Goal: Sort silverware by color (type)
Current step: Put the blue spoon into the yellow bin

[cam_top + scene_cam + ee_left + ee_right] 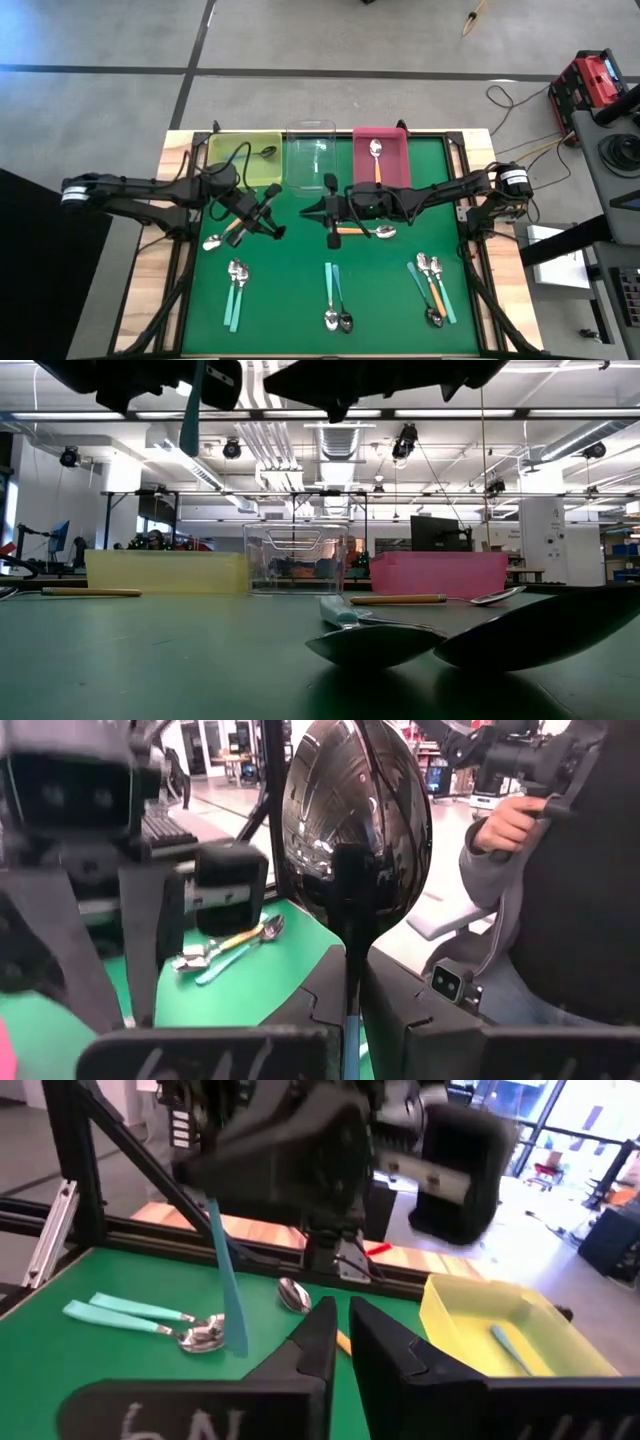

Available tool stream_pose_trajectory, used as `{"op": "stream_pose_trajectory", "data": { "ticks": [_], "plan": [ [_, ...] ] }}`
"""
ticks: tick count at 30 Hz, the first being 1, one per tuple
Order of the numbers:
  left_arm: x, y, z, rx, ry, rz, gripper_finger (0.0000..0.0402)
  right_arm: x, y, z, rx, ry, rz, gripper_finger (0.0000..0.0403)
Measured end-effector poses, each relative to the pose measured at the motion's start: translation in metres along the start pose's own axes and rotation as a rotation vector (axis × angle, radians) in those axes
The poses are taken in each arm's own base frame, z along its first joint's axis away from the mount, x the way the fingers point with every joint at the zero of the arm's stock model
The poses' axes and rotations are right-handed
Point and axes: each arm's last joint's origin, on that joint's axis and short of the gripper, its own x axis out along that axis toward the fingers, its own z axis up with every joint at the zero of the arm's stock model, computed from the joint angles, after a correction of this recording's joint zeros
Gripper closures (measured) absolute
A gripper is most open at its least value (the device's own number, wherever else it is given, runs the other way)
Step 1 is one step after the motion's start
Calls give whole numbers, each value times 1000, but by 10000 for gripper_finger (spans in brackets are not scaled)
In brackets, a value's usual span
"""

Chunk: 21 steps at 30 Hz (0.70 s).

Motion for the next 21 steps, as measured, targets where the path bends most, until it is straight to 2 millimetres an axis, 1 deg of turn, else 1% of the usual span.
{"op": "stream_pose_trajectory", "data": {
  "ticks": [5,10,14,17,21],
  "plan": [
    [2,1,-3,-12,5,-1,401,1,-1,7,-21,-23,10,328],
    [2,1,-4,-15,6,-5,401,2,-2,16,-22,-52,28,259],
    [2,1,-6,-24,12,-7,401,3,-1,25,-84,-96,112,208],
    [2,0,-7,-30,15,-7,401,3,-1,35,-139,-144,168,186],
    [1,0,-9,-27,5,-6,401,7,-1,46,-191,-198,223,177]
  ]
}}
